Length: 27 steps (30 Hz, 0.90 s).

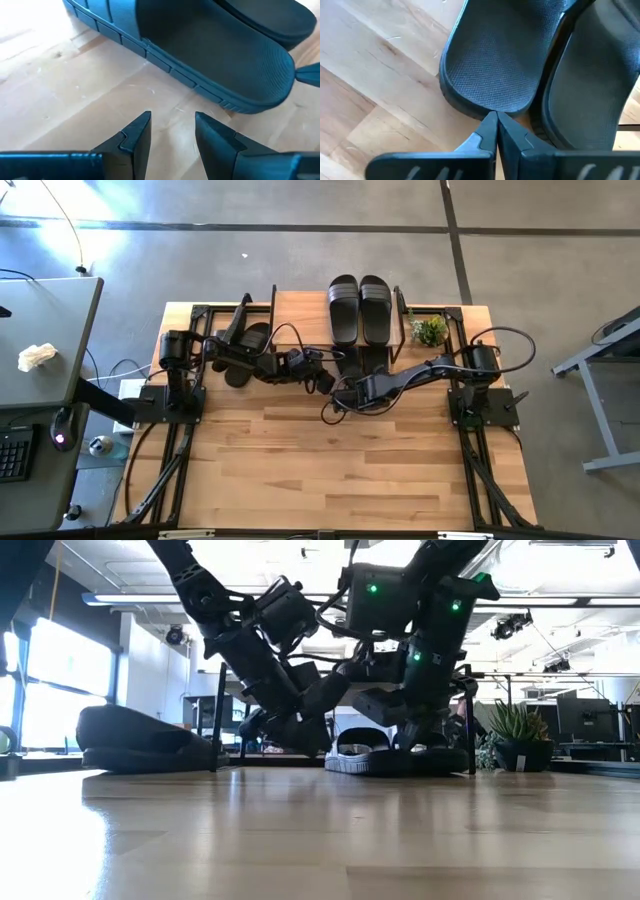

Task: Pick and place slides into the shelf
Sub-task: Put the black slipper under the shelf, then move the black slipper to the middle of the table

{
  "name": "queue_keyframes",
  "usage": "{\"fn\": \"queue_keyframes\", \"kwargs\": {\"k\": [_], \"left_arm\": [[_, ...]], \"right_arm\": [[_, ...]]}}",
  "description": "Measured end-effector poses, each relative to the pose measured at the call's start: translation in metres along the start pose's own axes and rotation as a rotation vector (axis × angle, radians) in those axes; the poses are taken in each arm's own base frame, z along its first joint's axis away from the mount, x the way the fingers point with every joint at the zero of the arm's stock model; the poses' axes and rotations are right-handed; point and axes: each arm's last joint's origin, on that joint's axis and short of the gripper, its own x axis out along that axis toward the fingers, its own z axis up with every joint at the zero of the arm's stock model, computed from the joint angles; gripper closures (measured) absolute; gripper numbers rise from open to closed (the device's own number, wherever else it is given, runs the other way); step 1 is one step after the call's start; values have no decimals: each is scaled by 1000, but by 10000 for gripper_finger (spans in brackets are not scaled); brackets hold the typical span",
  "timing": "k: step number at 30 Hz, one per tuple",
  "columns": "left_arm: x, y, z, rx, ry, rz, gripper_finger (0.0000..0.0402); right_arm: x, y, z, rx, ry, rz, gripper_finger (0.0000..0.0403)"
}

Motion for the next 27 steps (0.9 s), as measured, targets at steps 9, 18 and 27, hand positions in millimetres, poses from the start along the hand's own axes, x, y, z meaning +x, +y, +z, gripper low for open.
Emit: {"fn": "queue_keyframes", "kwargs": {"k": [9, 18, 27], "left_arm": [[0, 1, 1, -23, -31, 41, 264], [0, 1, 1, -24, -23, 29, 264], [0, -1, -1, -48, 25, -31, 264]], "right_arm": [[-37, -1, -17, -69, -14, 22, 403], [-113, -37, -38, -102, -70, 51, 403], [-103, -51, -89, 14, -86, 642, 403]]}}
